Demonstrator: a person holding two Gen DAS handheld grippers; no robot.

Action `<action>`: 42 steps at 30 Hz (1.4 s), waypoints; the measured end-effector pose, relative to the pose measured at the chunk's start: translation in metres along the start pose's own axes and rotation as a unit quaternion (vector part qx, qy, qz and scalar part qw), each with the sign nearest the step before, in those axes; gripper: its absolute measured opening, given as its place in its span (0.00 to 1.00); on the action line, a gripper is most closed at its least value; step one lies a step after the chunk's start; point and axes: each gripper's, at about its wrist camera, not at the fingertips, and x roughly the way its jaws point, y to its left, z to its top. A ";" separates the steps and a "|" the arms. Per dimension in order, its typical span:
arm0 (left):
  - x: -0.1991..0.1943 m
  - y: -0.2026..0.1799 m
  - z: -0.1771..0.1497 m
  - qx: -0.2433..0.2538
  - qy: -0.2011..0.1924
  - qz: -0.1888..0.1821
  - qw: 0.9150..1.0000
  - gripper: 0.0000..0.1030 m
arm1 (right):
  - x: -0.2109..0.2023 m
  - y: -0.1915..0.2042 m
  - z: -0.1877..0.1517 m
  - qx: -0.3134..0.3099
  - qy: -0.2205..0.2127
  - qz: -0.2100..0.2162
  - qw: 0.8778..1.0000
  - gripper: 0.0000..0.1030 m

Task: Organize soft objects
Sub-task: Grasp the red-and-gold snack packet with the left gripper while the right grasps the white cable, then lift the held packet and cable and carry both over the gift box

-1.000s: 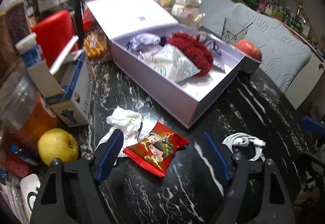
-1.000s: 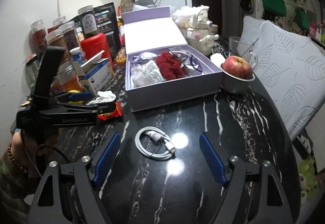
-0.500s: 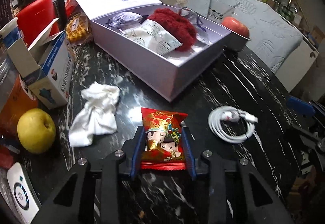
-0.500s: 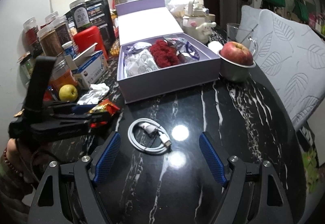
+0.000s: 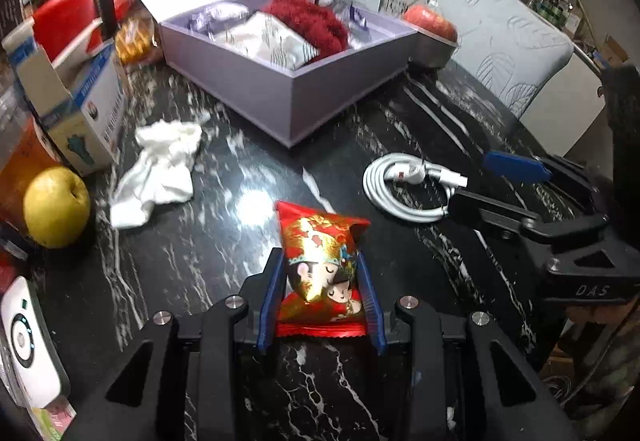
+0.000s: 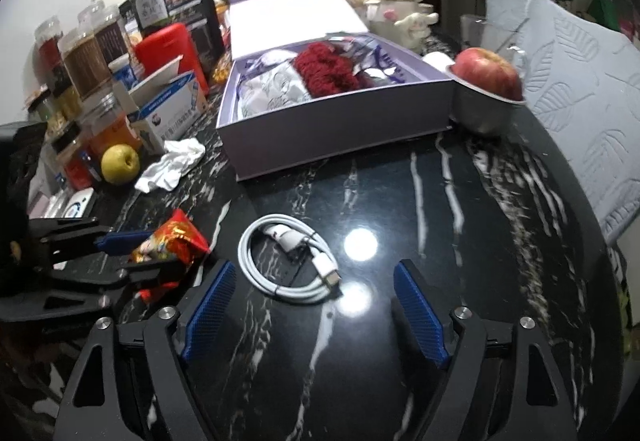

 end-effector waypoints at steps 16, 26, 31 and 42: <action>-0.002 0.010 0.002 -0.015 -0.014 0.011 1.000 0.35 | 0.041 0.030 0.005 -0.094 0.046 -0.005 0.995 0.57; 0.001 -0.003 0.001 0.018 -0.023 0.048 0.998 0.35 | 0.021 0.009 -0.003 -0.060 0.031 -0.015 0.998 0.19; 0.000 -0.006 0.001 0.017 -0.022 0.035 0.999 0.35 | 0.012 -0.003 -0.011 -0.036 0.032 0.001 0.999 0.21; -0.003 -0.003 -0.003 0.002 -0.017 0.027 0.999 0.35 | 0.009 0.000 -0.005 -0.019 0.014 0.014 1.000 0.73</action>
